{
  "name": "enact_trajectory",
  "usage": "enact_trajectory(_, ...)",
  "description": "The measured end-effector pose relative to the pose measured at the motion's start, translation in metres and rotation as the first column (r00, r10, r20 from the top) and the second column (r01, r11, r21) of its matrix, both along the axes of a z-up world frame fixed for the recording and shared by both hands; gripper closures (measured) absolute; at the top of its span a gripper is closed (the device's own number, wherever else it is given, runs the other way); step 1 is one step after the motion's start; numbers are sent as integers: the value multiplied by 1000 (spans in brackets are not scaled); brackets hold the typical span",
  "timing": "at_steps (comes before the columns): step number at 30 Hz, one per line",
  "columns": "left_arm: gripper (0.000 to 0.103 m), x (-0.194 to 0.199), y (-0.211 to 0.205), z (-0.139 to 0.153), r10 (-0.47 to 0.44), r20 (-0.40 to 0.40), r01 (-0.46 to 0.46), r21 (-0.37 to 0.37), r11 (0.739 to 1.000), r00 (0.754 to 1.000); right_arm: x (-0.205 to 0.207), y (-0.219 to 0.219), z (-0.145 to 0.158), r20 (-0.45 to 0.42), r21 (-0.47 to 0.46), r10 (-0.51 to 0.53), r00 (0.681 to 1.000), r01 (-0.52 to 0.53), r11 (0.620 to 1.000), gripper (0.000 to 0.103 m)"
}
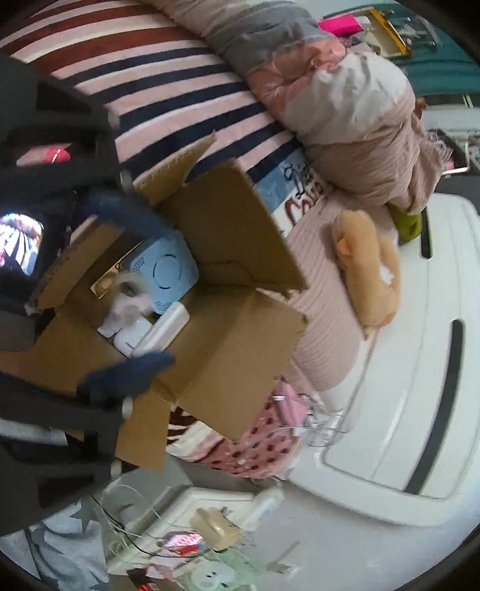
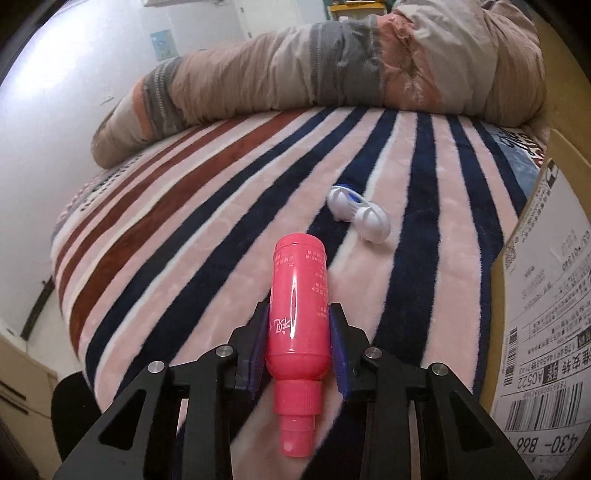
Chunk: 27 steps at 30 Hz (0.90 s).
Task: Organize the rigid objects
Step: 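Carry tape roll into box with left tool while right grasps pink spray bottle, then lower the pink spray bottle into the box and open the right tool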
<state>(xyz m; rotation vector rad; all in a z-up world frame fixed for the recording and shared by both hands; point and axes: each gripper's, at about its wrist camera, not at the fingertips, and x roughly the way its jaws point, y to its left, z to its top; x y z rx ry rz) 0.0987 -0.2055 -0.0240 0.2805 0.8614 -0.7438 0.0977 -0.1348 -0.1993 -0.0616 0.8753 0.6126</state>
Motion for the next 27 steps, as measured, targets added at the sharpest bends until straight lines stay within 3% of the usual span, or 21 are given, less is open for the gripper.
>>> enact_trajectory(7, 24, -24, 94, 35, 124, 62, -115, -132, 984, 990, -15, -2, 0, 5, -2, 53, 999, -53, 999, 76)
enact_trajectory(13, 22, -36, 189, 24, 340, 91, -326, -140, 935, 936, -34, -5, 18, 49, -8, 67, 997, -67, 998, 76)
enact_trajectory(18, 22, -34, 233, -10, 431, 35, -424, -130, 897, 902, -63, -12, 76, 106, 42, 104, 989, -109, 993, 76)
enact_trajectory(22, 22, -30, 244, -39, 448, -5, -445, -124, 887, 894, -88, -39, 144, 206, 69, 84, 975, -100, 993, 76)
enact_trajectory(27, 22, -21, 238, -69, 436, -50, -438, -114, 891, 899, -92, -106, 207, 274, 122, -63, 960, 31, 992, 76)
